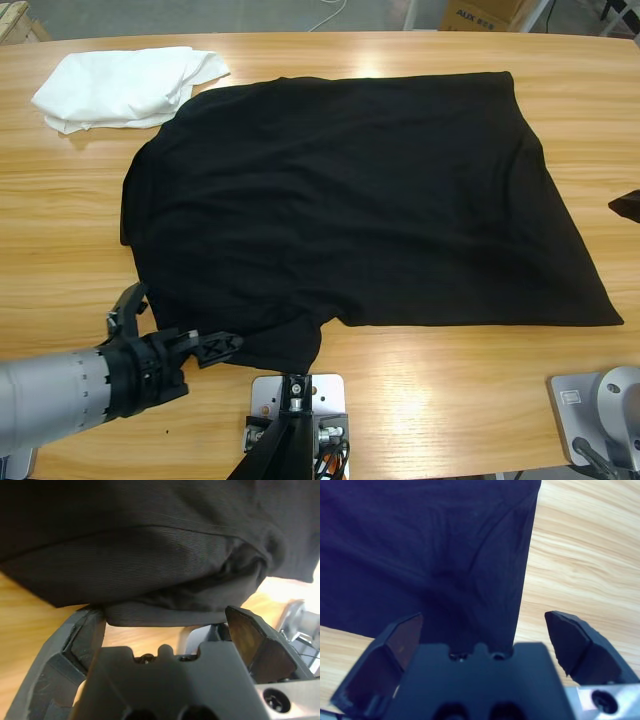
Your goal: Fold clothes
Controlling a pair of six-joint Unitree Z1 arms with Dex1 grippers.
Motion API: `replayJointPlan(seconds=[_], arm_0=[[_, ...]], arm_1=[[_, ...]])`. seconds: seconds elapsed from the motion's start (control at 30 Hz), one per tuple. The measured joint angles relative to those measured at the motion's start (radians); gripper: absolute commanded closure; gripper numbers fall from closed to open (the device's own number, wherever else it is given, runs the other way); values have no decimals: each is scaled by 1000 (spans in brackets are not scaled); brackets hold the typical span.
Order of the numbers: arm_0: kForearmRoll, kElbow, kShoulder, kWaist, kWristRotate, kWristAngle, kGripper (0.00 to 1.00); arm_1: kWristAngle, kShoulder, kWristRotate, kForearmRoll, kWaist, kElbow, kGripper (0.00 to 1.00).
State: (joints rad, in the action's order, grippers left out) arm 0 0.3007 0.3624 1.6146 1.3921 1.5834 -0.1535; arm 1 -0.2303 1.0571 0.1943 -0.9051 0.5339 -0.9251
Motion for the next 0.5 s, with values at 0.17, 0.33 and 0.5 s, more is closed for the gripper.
replayJointPlan(seconds=[0.17,0.33,0.5], arm_0=[[57,-16,17,-14,-16,0,356],[61,-21,19,-20,-26,5,1000],[61,-38,18,-27,-32,6,1000]], arm_1=[[0,0,0,0,0,0,13],[0,7,0,0,0,0,18],[0,14,0,2,0,0,65]])
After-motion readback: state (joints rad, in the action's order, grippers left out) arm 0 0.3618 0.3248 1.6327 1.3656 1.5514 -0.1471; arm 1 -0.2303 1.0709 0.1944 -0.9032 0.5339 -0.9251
